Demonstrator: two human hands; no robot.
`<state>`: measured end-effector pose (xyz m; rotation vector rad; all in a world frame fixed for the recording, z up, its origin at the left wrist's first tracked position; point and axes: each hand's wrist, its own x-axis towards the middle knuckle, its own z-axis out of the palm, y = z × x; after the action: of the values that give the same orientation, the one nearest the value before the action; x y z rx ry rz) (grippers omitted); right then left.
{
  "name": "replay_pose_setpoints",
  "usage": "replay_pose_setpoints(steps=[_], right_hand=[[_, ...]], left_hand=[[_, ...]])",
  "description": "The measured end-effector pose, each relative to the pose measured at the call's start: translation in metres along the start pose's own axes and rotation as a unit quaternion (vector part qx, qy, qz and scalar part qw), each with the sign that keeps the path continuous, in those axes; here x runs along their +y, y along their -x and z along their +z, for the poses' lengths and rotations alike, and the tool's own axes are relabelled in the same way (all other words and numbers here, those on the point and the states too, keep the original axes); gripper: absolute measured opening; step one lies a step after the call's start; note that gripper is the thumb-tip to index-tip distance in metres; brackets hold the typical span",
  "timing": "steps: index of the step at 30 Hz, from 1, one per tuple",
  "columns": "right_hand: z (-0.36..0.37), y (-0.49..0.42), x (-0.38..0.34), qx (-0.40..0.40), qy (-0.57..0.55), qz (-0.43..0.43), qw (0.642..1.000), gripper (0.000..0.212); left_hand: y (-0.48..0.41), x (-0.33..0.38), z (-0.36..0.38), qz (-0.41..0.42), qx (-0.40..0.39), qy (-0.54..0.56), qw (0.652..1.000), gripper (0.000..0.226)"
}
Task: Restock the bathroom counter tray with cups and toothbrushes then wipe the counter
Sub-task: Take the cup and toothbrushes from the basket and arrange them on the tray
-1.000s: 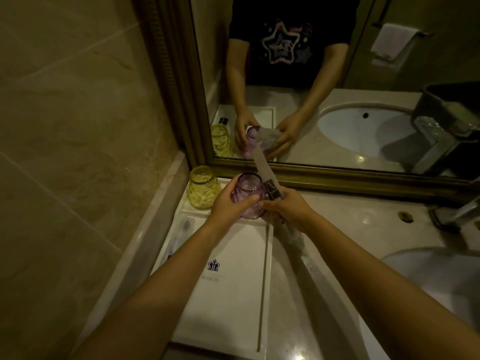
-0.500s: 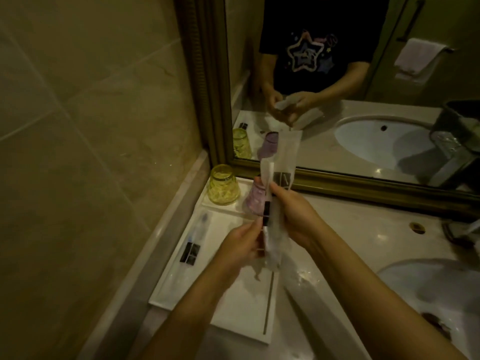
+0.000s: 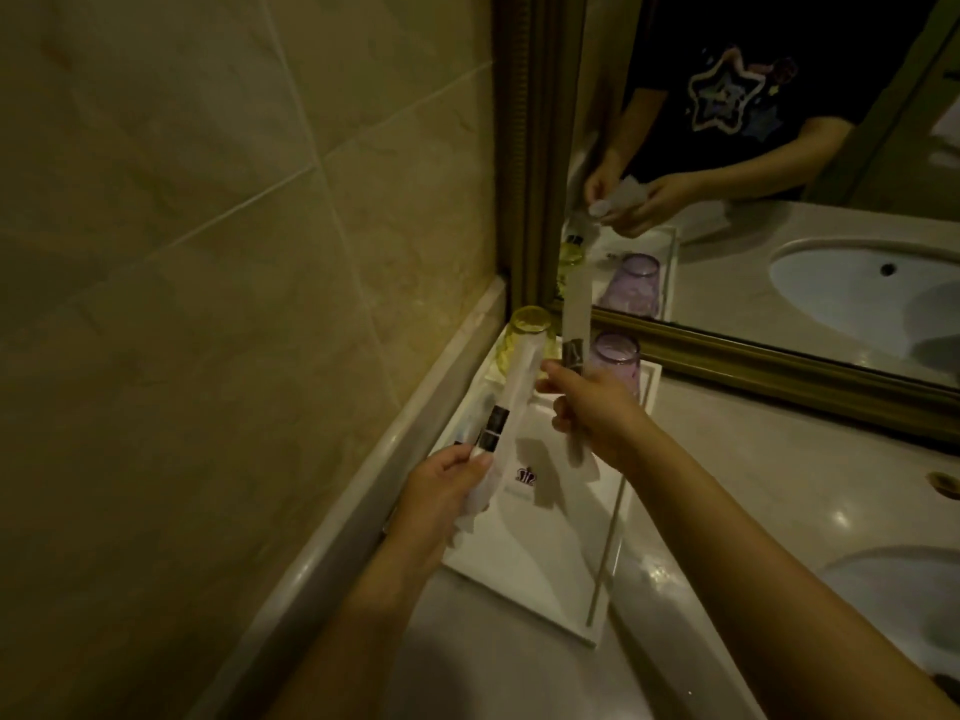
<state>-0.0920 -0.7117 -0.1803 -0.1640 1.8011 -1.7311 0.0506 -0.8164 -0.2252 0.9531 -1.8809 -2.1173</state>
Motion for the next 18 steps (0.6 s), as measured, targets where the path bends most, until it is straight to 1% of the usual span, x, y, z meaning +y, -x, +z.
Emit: replay_pose_setpoints(steps=[1, 3, 5, 7, 11, 13, 16, 18], right_hand=[[0.005, -0.001, 0.004, 0.001, 0.029, -0.009, 1.0, 0.027], [0.013, -0.003, 0.011, 0.017, 0.052, -0.023, 0.998, 0.022], [0.015, -0.006, 0.018, 0.042, 0.053, -0.024, 0.997, 0.016], [0.013, -0.009, 0.024, 0.05, 0.032, -0.006, 0.998, 0.014], [0.005, -0.016, 0.034, 0.062, -0.006, 0.012, 0.998, 0.009], [0.002, -0.02, 0.042, 0.068, 0.024, 0.007, 0.997, 0.011], [0.0, -0.026, 0.053, 0.089, 0.115, 0.005, 0.989, 0.018], [-0.001, -0.032, 0.057, 0.098, 0.134, 0.012, 0.986, 0.019]], left_hand=[[0.002, -0.003, -0.003, 0.006, 0.006, -0.011, 1.0, 0.013], [0.005, -0.008, -0.008, 0.016, 0.016, -0.032, 0.999, 0.013], [0.006, -0.013, -0.012, 0.012, 0.017, -0.046, 0.999, 0.014], [0.007, -0.018, -0.016, 0.007, 0.01, -0.05, 0.999, 0.01], [0.008, -0.027, -0.02, -0.013, -0.018, -0.043, 0.999, 0.028], [0.009, -0.029, -0.019, -0.006, -0.006, -0.062, 0.998, 0.028], [0.007, -0.03, -0.015, 0.024, 0.04, -0.139, 0.989, 0.025], [0.006, -0.031, -0.012, 0.04, 0.057, -0.167, 0.984, 0.024]])
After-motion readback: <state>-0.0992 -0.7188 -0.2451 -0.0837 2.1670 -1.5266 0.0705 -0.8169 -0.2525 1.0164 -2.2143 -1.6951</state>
